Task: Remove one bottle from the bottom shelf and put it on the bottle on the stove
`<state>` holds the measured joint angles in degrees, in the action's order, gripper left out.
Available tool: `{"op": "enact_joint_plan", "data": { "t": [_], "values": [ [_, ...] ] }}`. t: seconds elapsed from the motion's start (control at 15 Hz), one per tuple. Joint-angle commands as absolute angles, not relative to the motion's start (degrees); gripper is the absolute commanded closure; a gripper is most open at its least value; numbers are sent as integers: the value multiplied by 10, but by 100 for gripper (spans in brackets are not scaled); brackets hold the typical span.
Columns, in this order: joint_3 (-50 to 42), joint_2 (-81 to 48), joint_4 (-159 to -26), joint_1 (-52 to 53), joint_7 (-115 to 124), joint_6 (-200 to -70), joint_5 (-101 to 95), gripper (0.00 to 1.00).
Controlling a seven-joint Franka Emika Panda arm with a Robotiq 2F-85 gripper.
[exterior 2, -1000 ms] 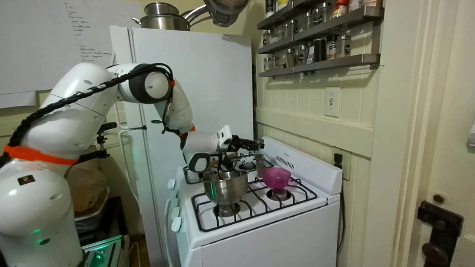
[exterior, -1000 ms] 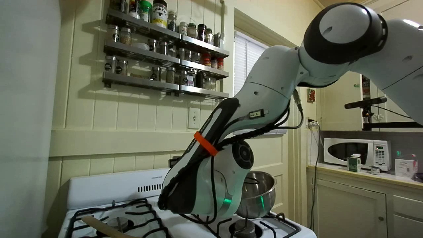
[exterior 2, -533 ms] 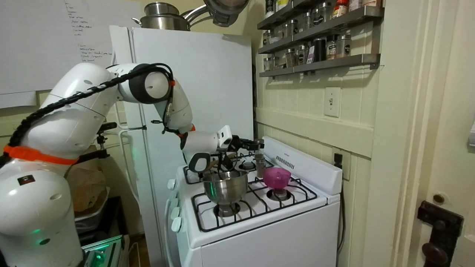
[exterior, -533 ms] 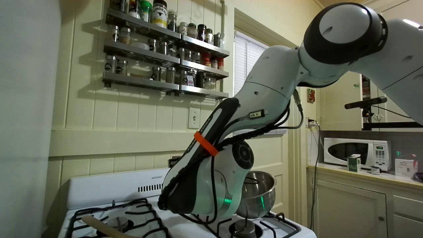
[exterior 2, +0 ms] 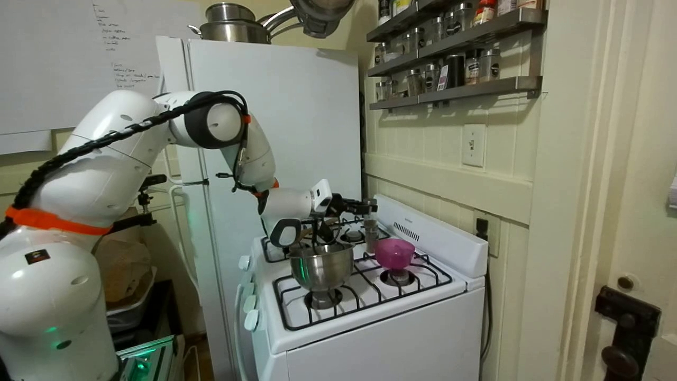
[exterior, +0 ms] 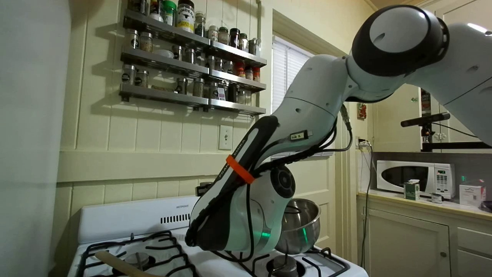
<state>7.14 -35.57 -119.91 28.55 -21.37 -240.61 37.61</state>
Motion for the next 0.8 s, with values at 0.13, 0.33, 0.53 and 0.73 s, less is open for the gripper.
{"op": "enact_joint_plan", "data": {
  "t": [0.13,0.33,0.53,0.73],
  "values": [
    [63,-369,-1190,285,-218,-2410,335,75],
    [60,-372,-1189,284,-217,-2410,324,75],
    [58,-372,-1189,284,-219,-2410,324,75],
    [55,-374,-1188,285,-220,-2419,321,75]
  ]
}}
